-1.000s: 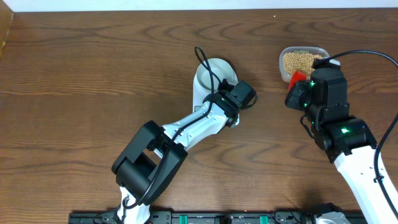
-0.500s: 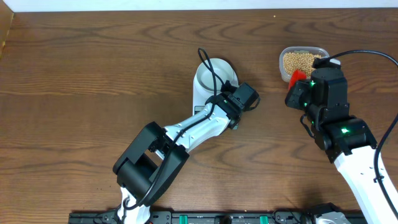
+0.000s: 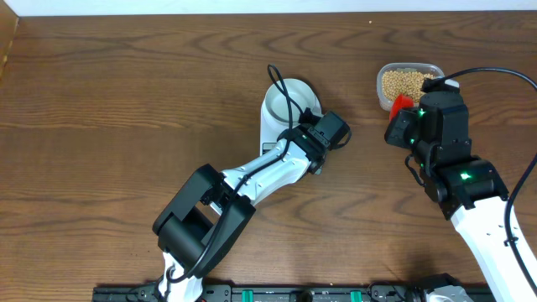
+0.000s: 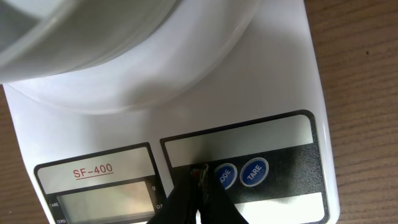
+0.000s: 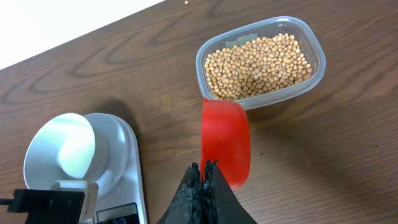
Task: Scoop item into bowl and weigh 50g on scale
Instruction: 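Hold the left gripper pressed on the scale button until display lights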
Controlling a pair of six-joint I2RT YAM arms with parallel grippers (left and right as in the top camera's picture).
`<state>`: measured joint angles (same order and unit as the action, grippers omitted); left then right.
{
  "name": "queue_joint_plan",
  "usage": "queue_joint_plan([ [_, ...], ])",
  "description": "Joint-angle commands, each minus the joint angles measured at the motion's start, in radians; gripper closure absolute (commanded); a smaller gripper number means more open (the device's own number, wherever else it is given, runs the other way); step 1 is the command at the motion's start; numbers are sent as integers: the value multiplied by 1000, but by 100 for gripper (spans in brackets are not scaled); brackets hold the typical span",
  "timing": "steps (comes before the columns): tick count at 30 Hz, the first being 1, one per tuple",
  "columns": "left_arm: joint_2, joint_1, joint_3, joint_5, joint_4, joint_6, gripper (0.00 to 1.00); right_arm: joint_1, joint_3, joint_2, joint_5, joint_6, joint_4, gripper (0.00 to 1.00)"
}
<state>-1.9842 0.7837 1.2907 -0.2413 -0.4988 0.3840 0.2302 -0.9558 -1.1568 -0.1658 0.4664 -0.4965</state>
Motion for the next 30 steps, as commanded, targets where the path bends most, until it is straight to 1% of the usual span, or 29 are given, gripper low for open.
queue_joint_plan([
  [1, -37, 0, -8, 19, -3, -17, 93, -8, -11, -2, -16, 11, 3, 99],
  [30, -37, -18, -8, 19, -12, -10, 93, -8, -11, -2, -20, 7, 2, 99],
])
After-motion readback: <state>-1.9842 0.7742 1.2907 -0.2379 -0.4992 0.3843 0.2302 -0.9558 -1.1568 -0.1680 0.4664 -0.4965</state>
